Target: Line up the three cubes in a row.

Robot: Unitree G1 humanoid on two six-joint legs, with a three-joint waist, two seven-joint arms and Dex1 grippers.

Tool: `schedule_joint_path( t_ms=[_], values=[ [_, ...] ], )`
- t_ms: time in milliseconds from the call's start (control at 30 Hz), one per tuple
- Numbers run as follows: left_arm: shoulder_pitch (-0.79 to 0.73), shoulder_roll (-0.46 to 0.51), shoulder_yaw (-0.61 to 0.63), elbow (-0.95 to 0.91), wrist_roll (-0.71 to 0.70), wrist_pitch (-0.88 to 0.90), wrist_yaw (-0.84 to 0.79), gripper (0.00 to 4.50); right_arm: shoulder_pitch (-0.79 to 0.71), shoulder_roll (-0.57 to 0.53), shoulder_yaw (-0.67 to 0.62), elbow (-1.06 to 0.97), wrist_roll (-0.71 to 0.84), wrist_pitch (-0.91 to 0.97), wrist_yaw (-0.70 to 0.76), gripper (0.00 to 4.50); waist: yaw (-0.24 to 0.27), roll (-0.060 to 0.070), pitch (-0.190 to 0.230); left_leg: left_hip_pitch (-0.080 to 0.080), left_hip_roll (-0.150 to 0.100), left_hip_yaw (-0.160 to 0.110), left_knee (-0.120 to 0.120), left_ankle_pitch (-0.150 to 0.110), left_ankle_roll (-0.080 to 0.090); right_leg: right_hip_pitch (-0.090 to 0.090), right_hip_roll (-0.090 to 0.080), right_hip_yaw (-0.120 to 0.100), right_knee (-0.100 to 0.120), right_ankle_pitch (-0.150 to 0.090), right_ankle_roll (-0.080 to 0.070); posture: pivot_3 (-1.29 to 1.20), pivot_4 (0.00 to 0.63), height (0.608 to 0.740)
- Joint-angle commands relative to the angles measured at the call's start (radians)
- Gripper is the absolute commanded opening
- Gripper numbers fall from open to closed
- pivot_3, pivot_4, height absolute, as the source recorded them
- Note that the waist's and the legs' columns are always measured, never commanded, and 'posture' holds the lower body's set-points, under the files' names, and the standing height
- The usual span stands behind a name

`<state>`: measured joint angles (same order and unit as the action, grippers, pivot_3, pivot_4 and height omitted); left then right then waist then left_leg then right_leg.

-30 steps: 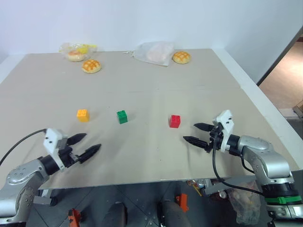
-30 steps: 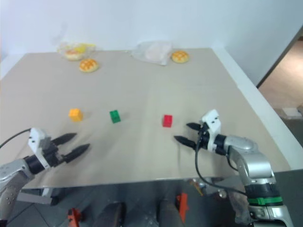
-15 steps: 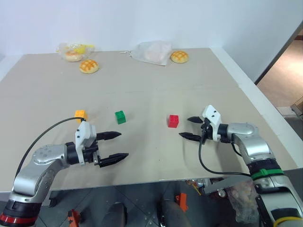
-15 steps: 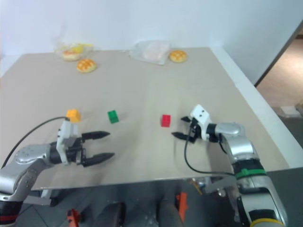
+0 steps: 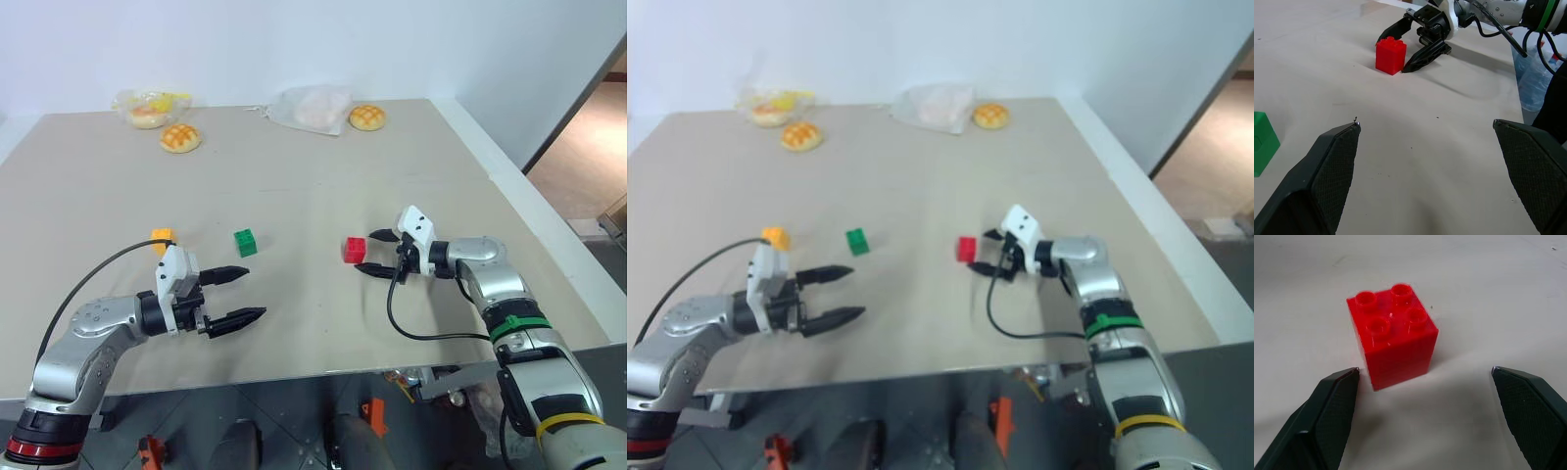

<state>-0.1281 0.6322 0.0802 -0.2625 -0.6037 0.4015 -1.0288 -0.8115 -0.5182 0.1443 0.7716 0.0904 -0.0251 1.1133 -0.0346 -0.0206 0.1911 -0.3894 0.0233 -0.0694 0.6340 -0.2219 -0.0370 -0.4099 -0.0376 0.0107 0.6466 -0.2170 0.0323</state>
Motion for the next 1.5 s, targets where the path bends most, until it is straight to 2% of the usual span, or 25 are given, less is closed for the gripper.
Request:
schedule_joint_path(
  t_ms=[33, 167, 200, 233, 500, 700, 900, 1000, 1233, 1500],
  values=[
    [0.004, -0.003, 0.025, -0.028, -0.02, -0.002, 0.008, 4.49, -0.038, 0.01, -0.009, 0.012, -0.005, -0.028, 0.019, 4.5, -0.001, 0.0, 0.0, 0.0, 0.0, 0.0, 0.0, 0.0, 0.0, 0.0, 0.0, 0.0, 0.0, 0.0, 0.0, 0.0, 0.15, 0.74],
    [0.016, 0.002, 0.026, -0.03, -0.017, -0.004, 0.016, 4.49, -0.045, 0.025, -0.011, 0.025, -0.003, -0.033, 0.042, 4.5, -0.005, 0.0, 0.0, 0.0, 0.0, 0.0, 0.0, 0.0, 0.0, 0.0, 0.0, 0.0, 0.0, 0.0, 0.0, 0.0, 0.15, 0.74],
    [0.019, 0.002, 0.027, -0.03, -0.018, -0.003, 0.018, 4.5, -0.043, 0.028, -0.012, 0.025, -0.002, -0.034, 0.047, 4.1, -0.006, 0.0, 0.0, 0.0, 0.0, 0.0, 0.0, 0.0, 0.0, 0.0, 0.0, 0.0, 0.0, 0.0, 0.0, 0.0, 0.15, 0.74],
    [0.021, 0.002, 0.028, -0.03, -0.019, -0.003, 0.02, 4.5, -0.042, 0.03, -0.012, 0.026, -0.001, -0.034, 0.051, 3.95, -0.007, 0.0, 0.0, 0.0, 0.0, 0.0, 0.0, 0.0, 0.0, 0.0, 0.0, 0.0, 0.0, 0.0, 0.0, 0.0, 0.15, 0.74],
    [0.019, 0.003, 0.026, -0.009, -0.012, -0.006, 0.032, 4.5, -0.022, 0.03, -0.029, 0.001, 0.024, -0.01, 0.102, 1.24, -0.008, 0.0, 0.0, 0.0, 0.0, 0.0, 0.0, 0.0, 0.0, 0.0, 0.001, 0.001, 0.0, 0.0, 0.0, 0.0, 0.15, 0.74],
    [0.026, 0.023, 0.039, 0.033, -0.019, -0.002, 0.007, 4.5, 0.021, 0.017, -0.011, -0.082, 0.03, 0.05, 0.13, 1.22, -0.008, 0.0, 0.0, 0.0, 0.001, 0.0, 0.0, 0.0, 0.0, 0.0, 0.001, 0.001, 0.0, 0.0, 0.0, 0.0, 0.15, 0.74],
    [0.015, 0.044, 0.058, 0.074, -0.031, 0.013, -0.026, 4.5, 0.123, -0.005, 0.026, -0.389, 0.117, 0.179, 0.272, 1.22, -0.008, 0.001, 0.001, 0.0, 0.002, 0.0, 0.0, 0.0, 0.0, -0.001, 0.002, 0.001, 0.001, 0.0, -0.001, 0.0, 0.15, 0.74],
    [0.005, 0.041, 0.056, 0.078, -0.029, 0.02, -0.026, 4.5, 0.131, -0.008, 0.042, -0.445, 0.119, 0.175, 0.295, 1.22, -0.009, 0.001, 0.001, 0.0, 0.003, 0.001, 0.0, 0.0, 0.0, -0.002, 0.003, 0.001, 0.001, 0.0, -0.001, 0.0, 0.15, 0.74],
    [0.006, 0.038, 0.057, 0.059, -0.03, 0.037, -0.026, 4.5, 0.105, -0.006, 0.091, -0.331, 0.069, 0.056, 0.352, 1.22, -0.009, 0.001, 0.001, 0.001, 0.004, 0.001, 0.0, 0.0, 0.0, -0.001, 0.005, 0.002, 0.001, 0.001, -0.002, 0.0, 0.15, 0.74],
    [0.056, 0.047, 0.084, 0.0, -0.045, 0.06, -0.008, 4.5, 0.007, -0.036, 0.116, -0.046, -0.018, -0.138, 0.387, 1.22, -0.01, 0.001, 0.001, 0.001, 0.004, 0.001, 0.0, 0.0, 0.0, -0.001, 0.005, 0.003, 0.001, 0.002, -0.002, 0.0, 0.15, 0.74]
  ],
)
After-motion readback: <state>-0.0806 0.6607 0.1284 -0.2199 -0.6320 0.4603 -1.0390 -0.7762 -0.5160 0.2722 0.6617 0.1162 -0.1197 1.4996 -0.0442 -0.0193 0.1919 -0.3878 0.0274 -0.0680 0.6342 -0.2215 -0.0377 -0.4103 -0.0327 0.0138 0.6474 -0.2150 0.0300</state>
